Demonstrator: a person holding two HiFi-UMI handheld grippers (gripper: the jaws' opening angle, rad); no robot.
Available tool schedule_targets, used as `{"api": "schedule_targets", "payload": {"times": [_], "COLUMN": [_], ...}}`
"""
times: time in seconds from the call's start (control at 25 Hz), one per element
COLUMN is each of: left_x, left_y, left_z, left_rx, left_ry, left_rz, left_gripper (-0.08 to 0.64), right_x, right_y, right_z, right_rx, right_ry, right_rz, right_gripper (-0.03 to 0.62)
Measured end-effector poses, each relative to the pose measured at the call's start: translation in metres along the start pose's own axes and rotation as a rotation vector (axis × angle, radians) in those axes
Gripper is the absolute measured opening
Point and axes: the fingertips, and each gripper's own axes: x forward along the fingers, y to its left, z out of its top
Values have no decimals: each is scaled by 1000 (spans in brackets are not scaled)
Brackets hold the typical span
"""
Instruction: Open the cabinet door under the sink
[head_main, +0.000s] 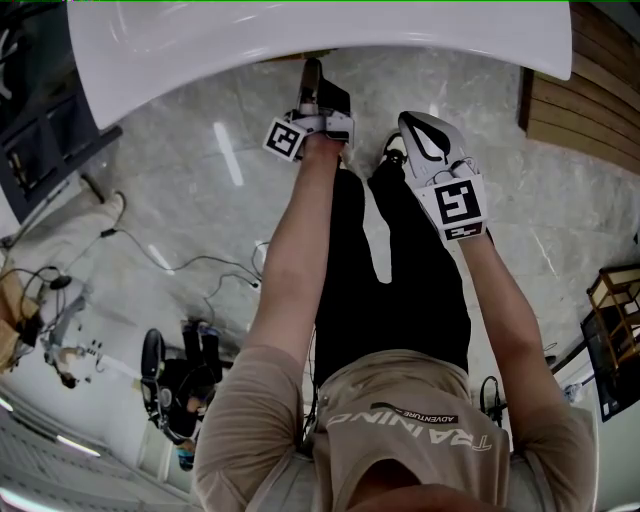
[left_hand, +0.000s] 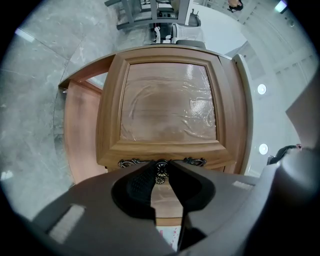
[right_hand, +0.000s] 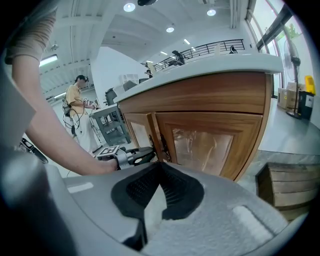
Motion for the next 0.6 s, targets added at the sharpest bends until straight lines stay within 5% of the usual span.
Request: {"api": "schedule_targets", "payload": {"times": [0.6], "left_x": [-50], "left_y": [4], "left_z": [0], "left_rx": [17], "left_ry": [110], "left_rz": [-8], "left_gripper": [98], "right_x": [-21], "right_y": [24], "right_z": [-21], "right_rx": [-34], "right_ry": [32], "right_rz": [28], "right_gripper": [2]}}
